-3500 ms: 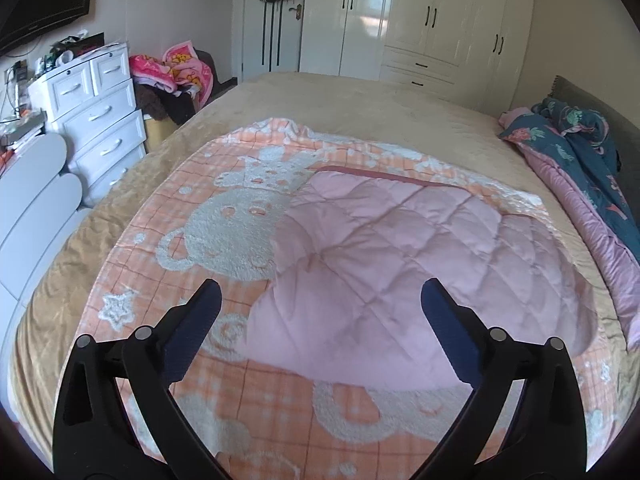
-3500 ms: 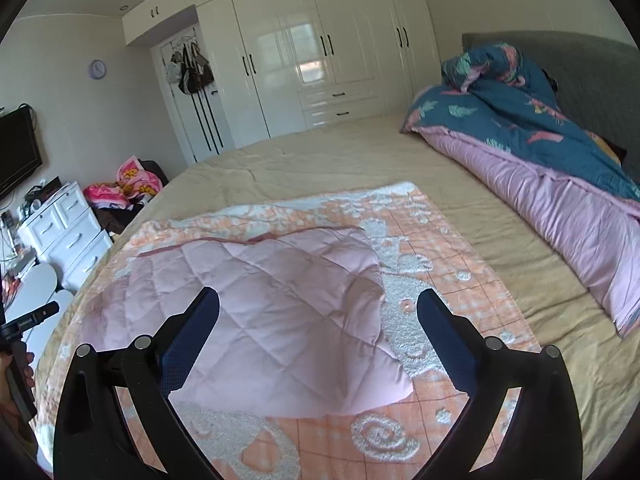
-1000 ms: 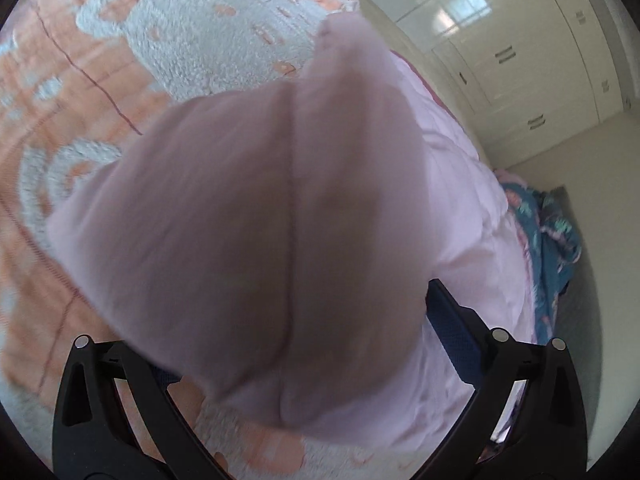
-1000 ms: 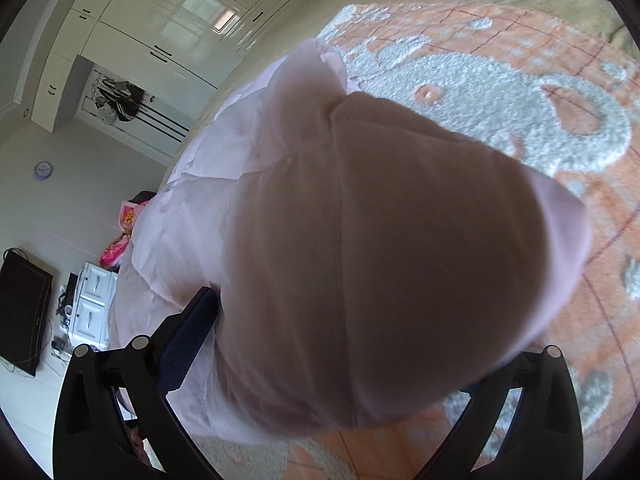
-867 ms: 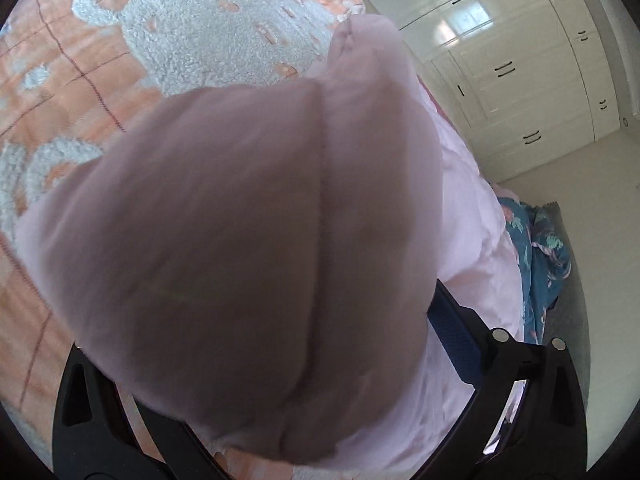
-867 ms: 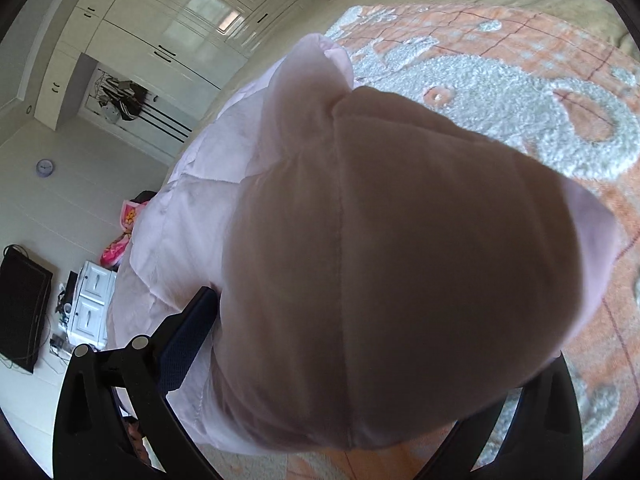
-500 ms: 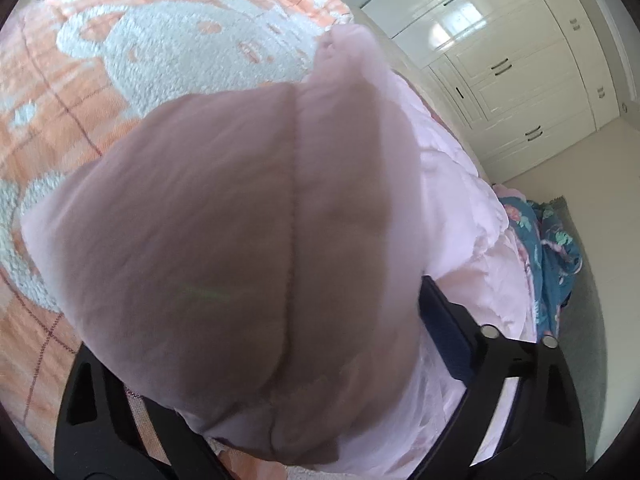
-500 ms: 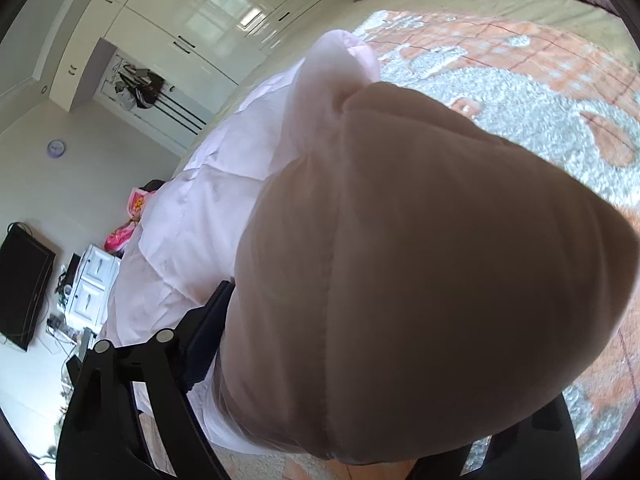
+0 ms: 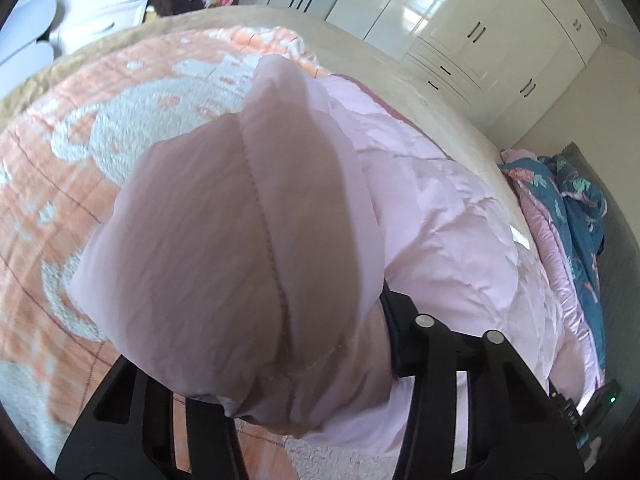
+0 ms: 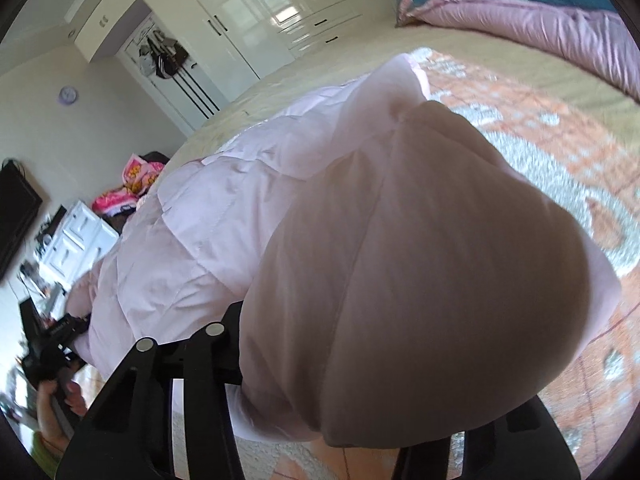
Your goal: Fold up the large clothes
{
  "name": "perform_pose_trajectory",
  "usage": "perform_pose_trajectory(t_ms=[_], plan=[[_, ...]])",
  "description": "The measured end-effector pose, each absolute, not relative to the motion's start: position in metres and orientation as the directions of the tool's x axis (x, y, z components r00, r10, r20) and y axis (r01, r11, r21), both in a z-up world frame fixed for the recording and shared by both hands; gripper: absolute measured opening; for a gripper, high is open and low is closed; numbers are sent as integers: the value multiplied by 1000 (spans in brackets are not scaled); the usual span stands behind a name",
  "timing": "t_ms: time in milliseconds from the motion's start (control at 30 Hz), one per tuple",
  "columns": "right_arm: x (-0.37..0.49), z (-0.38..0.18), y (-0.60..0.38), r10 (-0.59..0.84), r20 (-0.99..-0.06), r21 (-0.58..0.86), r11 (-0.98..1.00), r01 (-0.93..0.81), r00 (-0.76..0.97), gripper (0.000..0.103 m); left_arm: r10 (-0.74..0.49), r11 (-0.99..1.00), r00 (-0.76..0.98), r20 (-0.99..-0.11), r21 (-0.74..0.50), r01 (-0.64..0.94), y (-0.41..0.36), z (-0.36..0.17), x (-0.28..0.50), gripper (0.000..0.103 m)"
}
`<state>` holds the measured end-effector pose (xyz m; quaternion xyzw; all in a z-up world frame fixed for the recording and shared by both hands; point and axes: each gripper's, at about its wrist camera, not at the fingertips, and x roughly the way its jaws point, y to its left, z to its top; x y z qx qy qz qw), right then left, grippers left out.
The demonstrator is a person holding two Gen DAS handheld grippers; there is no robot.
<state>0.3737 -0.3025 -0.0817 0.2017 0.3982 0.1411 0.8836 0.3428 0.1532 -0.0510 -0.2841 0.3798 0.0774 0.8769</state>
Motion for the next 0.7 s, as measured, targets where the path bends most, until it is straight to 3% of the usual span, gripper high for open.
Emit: perform_pose_trajectory(t_ms=[700], plan=[[325, -20, -281, 361, -608, 288, 930, -227, 707, 33, -13, 903, 737, -675, -325, -281, 129, 4, 294, 30]])
